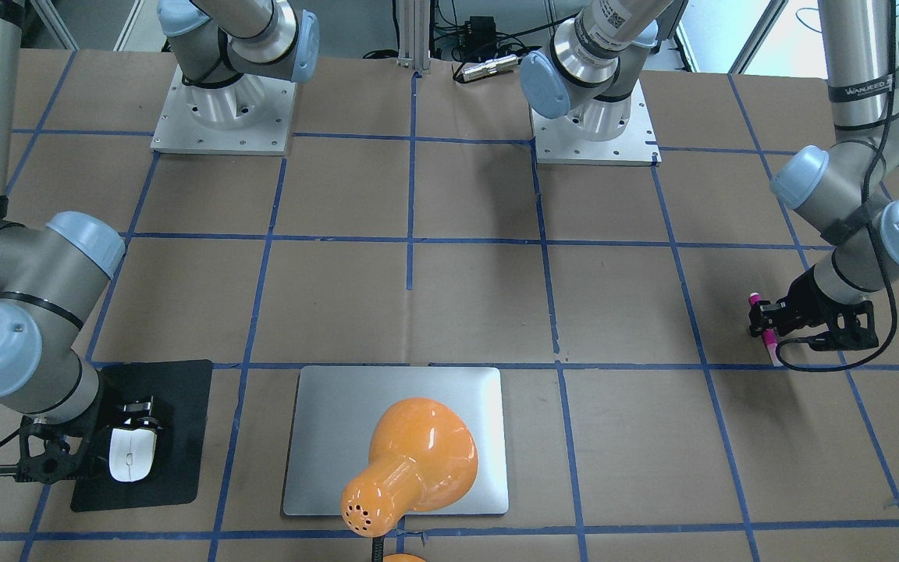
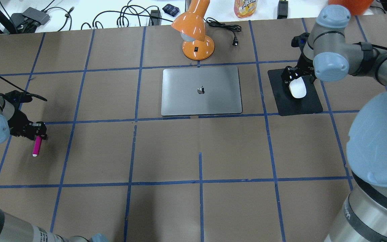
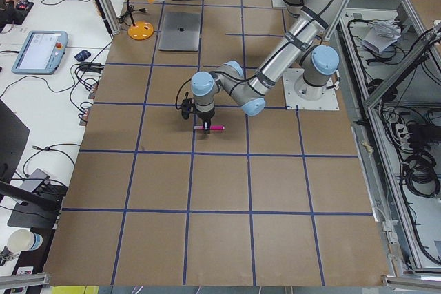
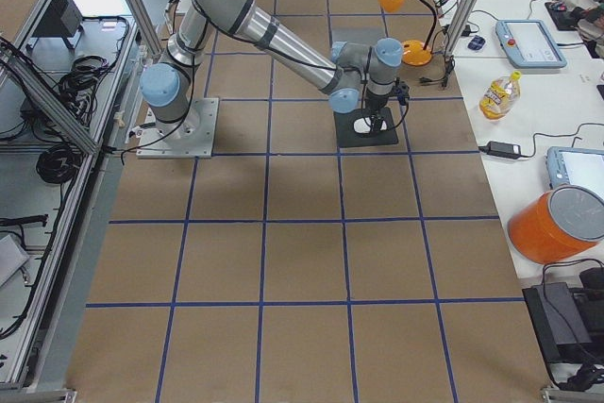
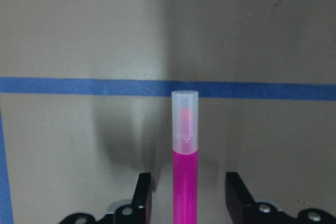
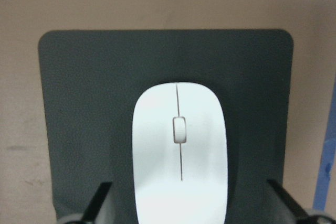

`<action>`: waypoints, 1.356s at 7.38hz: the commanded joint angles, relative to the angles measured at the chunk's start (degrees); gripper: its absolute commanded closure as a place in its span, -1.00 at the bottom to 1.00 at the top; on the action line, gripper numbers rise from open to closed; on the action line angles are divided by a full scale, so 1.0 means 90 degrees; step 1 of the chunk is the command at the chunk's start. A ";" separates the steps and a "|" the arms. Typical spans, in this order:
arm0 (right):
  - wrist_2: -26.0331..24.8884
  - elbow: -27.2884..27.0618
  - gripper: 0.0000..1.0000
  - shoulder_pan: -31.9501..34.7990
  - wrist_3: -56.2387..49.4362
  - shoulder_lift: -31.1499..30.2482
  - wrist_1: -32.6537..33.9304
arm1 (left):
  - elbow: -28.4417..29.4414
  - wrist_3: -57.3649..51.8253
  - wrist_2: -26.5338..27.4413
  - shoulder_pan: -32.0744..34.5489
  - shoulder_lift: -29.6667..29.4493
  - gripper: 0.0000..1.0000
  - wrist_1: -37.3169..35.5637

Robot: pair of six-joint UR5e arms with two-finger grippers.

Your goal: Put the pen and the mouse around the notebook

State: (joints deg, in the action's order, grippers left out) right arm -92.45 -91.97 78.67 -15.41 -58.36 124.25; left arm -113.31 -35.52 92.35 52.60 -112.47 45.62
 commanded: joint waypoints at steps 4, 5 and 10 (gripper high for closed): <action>0.0135 0.0072 -1.00 0.0717 0.1589 -0.2243 -0.2318 | 0.0129 0.0069 0.0032 -0.0005 0.0006 1.00 0.0048; 0.0145 0.0392 -1.00 0.1137 0.2359 -0.2459 -0.2920 | 0.0129 0.0070 0.0042 -0.0005 0.0074 1.00 0.0078; 0.0097 0.1333 -1.00 0.2108 0.3305 -0.2919 -0.4626 | 0.0275 0.2795 0.0062 0.0861 0.0650 1.00 0.0117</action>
State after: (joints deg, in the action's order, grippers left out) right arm -91.18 -79.72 96.76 14.43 -83.50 83.16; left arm -110.92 -20.15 93.98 56.65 -107.45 46.60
